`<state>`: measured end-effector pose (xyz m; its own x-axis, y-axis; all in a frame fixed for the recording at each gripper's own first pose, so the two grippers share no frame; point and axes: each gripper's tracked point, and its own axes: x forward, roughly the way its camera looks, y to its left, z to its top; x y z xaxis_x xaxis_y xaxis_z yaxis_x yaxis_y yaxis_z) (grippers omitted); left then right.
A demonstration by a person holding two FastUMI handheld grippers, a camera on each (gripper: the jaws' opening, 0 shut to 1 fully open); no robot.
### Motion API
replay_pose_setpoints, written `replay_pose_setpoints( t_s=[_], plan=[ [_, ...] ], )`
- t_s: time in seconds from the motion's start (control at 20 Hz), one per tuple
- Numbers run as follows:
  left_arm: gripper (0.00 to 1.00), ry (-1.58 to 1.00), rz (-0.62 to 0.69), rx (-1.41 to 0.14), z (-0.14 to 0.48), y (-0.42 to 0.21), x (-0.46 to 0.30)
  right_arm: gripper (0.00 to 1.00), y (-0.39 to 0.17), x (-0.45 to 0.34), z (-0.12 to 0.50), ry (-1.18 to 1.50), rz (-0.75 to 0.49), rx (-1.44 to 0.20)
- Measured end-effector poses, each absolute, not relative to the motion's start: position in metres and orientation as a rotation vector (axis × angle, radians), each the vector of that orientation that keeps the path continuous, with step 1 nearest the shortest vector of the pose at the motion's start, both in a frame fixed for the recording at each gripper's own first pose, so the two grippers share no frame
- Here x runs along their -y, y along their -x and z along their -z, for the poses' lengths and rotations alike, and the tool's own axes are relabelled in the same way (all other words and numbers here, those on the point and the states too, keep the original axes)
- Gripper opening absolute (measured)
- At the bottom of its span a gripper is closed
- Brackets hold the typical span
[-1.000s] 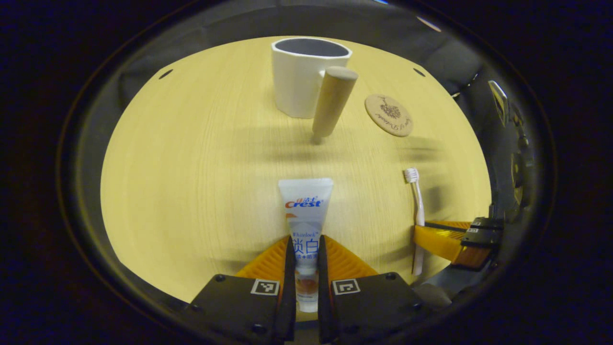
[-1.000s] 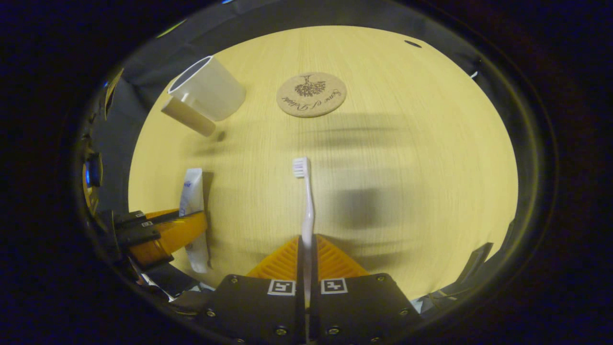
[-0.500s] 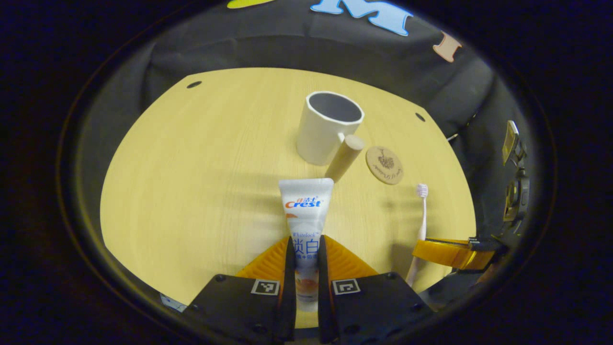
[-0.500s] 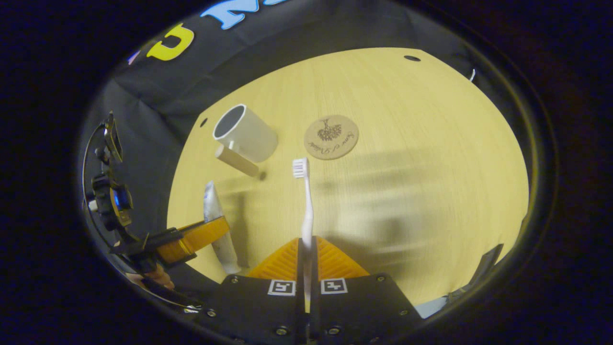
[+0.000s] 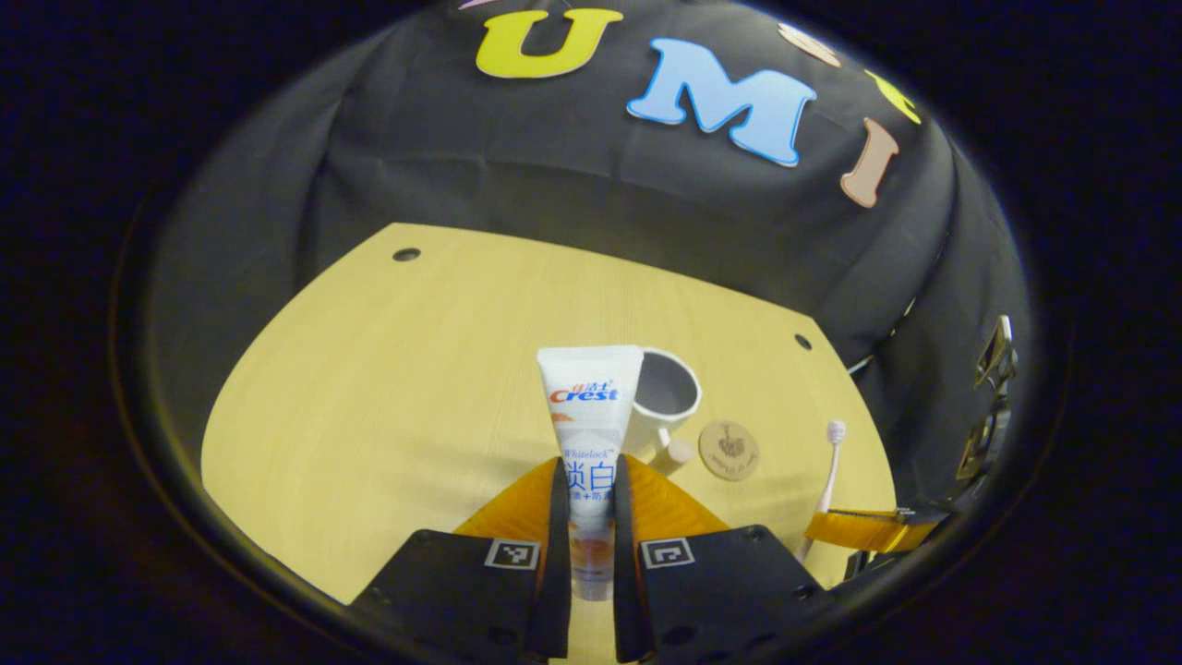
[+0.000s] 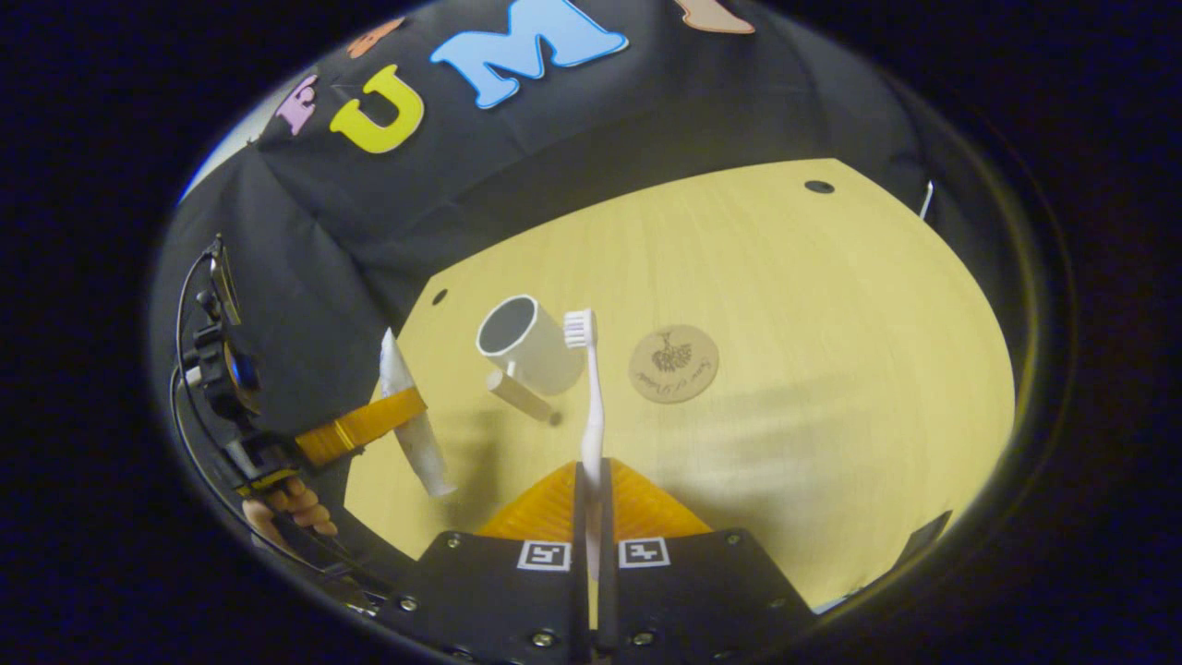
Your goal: Put the toothbrush and toothpaste on the desktop into the cup, then pick up the cup and place it on the coaster on the desktop.
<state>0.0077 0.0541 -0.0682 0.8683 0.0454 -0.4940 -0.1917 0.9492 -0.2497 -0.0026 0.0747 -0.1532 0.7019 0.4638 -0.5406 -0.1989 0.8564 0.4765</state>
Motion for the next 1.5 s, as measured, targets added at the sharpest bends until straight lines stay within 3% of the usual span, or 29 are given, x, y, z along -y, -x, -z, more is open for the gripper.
replay_pose_setpoints(
  t_s=[0.25, 0.7, 1.15, 1.4, 1.45, 1.5],
  plan=[
    [0.25, 0.314, -0.079, -0.306, 0.016, -0.053, -0.058, 0.05, 0.001, -0.078, 0.129, -0.411, -0.402, -0.602],
    [0.25, 0.321, 0.032, -0.127, -0.014, -0.122, -0.031, 0.04, 0.005, -0.071, 0.122, -0.391, -0.372, -0.565],
    [0.27, 0.246, 0.044, -0.243, 0.048, -0.163, -0.02, 0.05, -0.002, -0.069, 0.115, -0.403, -0.357, -0.542],
    [0.38, 0.267, 0.071, -0.365, 0.082, -0.155, -0.014, 0.04, -0.026, -0.078, 0.097, -0.368, -0.375, -0.505],
    [0.53, 0.277, 0.069, -0.386, 0.088, -0.152, -0.014, 0.04, -0.032, -0.079, 0.091, -0.362, -0.38, -0.492],
    [0.48, 0.282, 0.071, -0.383, 0.087, -0.149, -0.014, 0.04, -0.037, -0.081, 0.087, -0.359, -0.385, -0.48]
  ],
)
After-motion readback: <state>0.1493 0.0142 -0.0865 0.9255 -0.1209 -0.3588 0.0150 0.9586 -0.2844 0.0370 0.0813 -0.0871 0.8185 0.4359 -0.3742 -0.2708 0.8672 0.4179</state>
